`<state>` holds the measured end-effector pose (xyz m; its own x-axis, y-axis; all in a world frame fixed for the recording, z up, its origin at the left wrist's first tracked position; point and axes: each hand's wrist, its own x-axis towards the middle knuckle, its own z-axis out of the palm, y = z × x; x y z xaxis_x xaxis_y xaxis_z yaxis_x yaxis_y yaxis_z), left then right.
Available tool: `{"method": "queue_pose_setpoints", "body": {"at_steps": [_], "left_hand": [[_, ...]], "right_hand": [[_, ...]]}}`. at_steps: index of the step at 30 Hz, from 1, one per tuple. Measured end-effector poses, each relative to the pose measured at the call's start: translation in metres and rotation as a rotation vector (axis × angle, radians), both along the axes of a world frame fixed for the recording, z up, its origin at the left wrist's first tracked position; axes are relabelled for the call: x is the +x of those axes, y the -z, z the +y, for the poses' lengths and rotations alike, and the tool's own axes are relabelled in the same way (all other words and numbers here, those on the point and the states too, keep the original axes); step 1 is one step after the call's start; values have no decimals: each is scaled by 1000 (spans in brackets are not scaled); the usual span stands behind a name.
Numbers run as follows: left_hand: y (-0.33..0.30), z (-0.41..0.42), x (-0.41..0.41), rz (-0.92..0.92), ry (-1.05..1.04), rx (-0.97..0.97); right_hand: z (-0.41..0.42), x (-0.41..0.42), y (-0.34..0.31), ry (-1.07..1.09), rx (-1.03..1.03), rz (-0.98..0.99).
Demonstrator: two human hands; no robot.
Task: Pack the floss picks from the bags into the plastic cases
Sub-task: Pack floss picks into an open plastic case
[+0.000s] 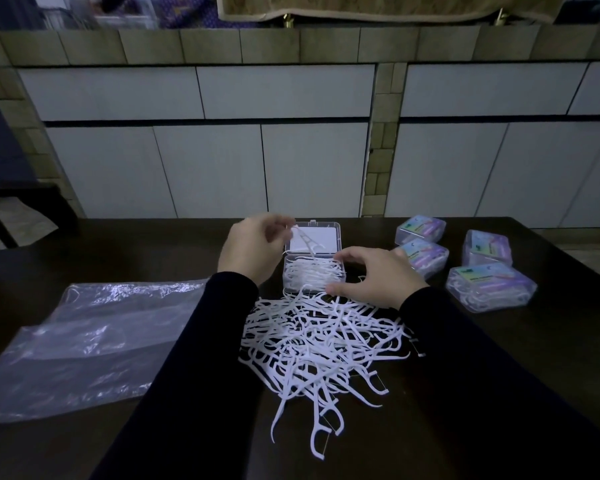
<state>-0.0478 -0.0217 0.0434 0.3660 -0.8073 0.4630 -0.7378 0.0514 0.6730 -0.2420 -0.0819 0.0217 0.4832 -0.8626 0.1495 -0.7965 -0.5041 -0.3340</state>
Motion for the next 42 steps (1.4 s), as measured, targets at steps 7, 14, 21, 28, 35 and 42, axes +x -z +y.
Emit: {"method": "queue_pose_setpoints", "body": {"at_steps": [7,14,21,28,35,42], "left_hand": [[13,-4,1,-222,25,235],[9,0,9,-147,20,206],[18,-7,-13,-348,189,281],[10,-2,-19,-286,185,155],[13,-4,-11,-288,166,207],[21,-11,-4,-192,125,160]], "right_hand": [[0,1,0,1,-3,-7],[-2,1,2,-11,3,-31],[-4,1,5,-16,-25,-27],[-5,1,6,-26,-32,-34],[-4,1,5,-16,-33,-36],[-5,0,5,-18,-19,-54]]}}
